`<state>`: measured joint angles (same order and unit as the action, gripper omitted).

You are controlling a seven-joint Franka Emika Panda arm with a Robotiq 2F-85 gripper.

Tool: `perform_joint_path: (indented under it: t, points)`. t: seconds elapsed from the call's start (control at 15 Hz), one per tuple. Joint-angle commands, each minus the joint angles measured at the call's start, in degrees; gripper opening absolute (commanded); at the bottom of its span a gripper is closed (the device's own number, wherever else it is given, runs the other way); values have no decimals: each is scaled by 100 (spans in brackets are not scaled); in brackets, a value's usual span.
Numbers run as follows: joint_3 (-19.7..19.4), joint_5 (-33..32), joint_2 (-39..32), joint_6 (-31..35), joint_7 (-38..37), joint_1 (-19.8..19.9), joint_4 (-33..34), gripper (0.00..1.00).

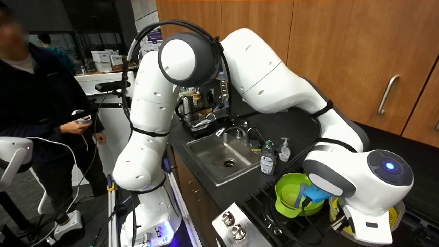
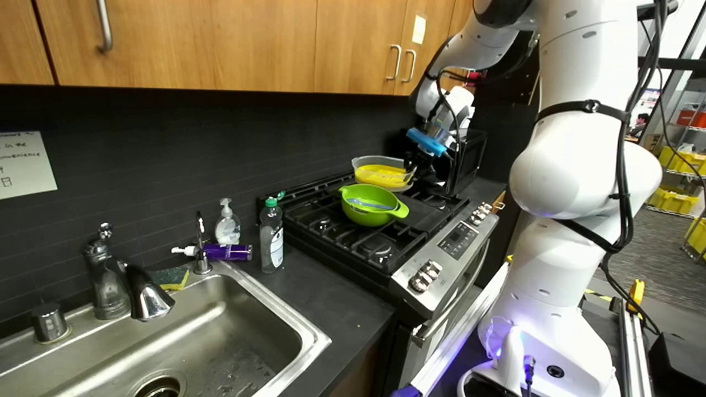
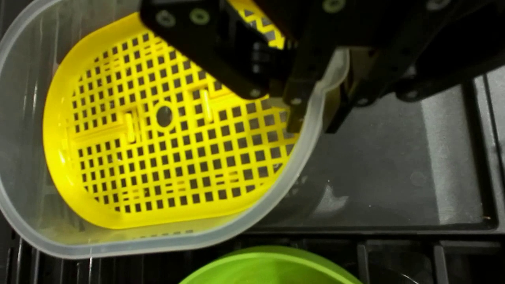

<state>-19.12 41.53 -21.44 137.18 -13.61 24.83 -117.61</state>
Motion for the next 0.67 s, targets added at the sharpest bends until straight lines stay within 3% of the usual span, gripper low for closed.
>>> perform_joint_path:
  t: [0.0, 0.6]
  points:
    - [-2, -139, -73, -220, -265, -22, 267, 5]
    - [107, -210, 57, -232, -273, -154, 333, 5]
